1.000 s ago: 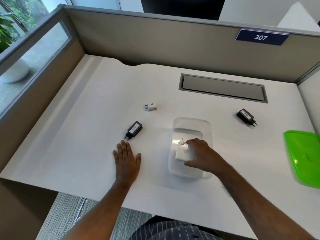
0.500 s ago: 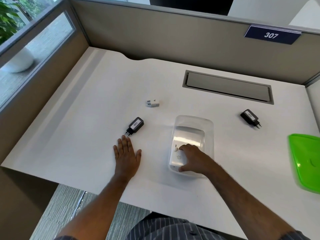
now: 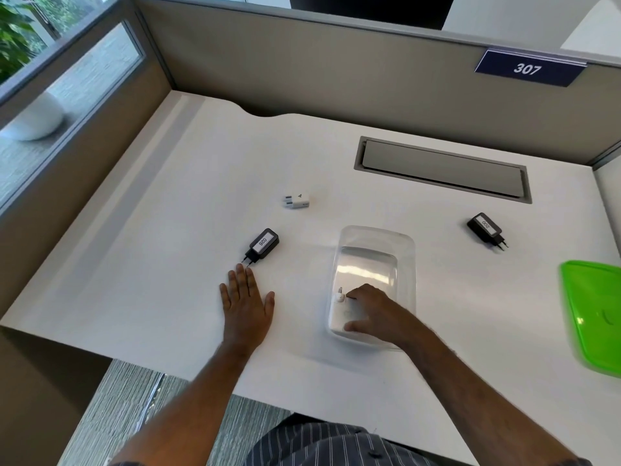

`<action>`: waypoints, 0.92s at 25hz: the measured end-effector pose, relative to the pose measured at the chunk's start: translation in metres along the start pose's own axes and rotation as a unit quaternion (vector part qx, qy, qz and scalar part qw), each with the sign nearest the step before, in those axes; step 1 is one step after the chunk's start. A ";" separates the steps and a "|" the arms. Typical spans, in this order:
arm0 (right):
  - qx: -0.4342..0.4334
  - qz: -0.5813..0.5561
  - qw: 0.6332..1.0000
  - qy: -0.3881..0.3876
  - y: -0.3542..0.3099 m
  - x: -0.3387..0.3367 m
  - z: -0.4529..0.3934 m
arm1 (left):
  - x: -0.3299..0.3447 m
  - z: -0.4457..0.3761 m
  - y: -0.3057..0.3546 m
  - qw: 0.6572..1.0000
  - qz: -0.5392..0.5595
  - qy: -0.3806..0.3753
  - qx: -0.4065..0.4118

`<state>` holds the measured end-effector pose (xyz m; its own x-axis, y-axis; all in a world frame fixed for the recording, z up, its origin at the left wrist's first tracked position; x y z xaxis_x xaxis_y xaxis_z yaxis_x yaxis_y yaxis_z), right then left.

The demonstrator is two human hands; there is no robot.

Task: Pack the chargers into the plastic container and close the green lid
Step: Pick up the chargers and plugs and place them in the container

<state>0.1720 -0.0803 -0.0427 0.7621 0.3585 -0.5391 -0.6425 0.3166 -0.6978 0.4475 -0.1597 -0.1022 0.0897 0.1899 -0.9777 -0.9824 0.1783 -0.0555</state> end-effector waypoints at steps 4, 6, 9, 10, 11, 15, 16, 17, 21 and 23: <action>0.003 0.003 1.000 -0.004 -0.004 0.001 -0.001 | 0.000 0.000 0.000 1.000 -0.007 -0.001 0.000; 0.004 0.001 1.000 -0.003 -0.005 0.001 -0.001 | 0.000 0.000 -0.001 1.000 -0.001 0.001 0.002; 0.010 -0.003 1.000 -0.001 -0.003 0.001 -0.001 | -0.002 0.002 0.000 1.000 0.014 0.009 0.005; 0.013 -0.005 1.000 0.000 -0.003 0.001 0.000 | -0.003 0.002 -0.001 1.000 0.015 0.007 0.004; 0.014 -0.007 1.000 0.002 -0.003 0.001 0.000 | -0.003 0.001 -0.001 1.000 0.014 0.004 0.004; -0.017 -0.027 0.997 0.067 -0.011 -0.006 0.002 | -0.002 0.002 -0.009 0.999 0.027 0.013 0.013; -0.041 -0.032 0.993 0.103 -0.016 -0.010 0.002 | -0.002 0.003 -0.012 0.999 0.033 0.021 0.015; -0.064 -0.035 0.988 0.138 -0.022 -0.013 0.002 | -0.002 0.004 -0.016 0.999 0.032 0.029 0.015; -0.137 -0.038 0.967 0.211 -0.055 -0.023 -0.006 | 0.001 0.002 -0.035 0.999 0.019 0.032 -0.006; -0.167 -0.020 0.963 0.209 -0.072 -0.024 -0.016 | 0.002 -0.001 -0.045 0.999 0.017 0.033 -0.009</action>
<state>0.2015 -0.1258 0.0133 0.7961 -0.0549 -0.6027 -0.6037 -0.0029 -0.7972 0.4913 -0.1687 -0.1016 0.0458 0.1305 -0.9904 -0.9876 0.1551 -0.0252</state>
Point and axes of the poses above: each hand's wrist, its own z-axis away from the middle knuckle, its own x-axis out of the palm, y = z × x, the point moved 4 cm from there along -z, towards the middle knuckle, and after that the axes turned 14 degrees about -z, right-handed, at the moved point
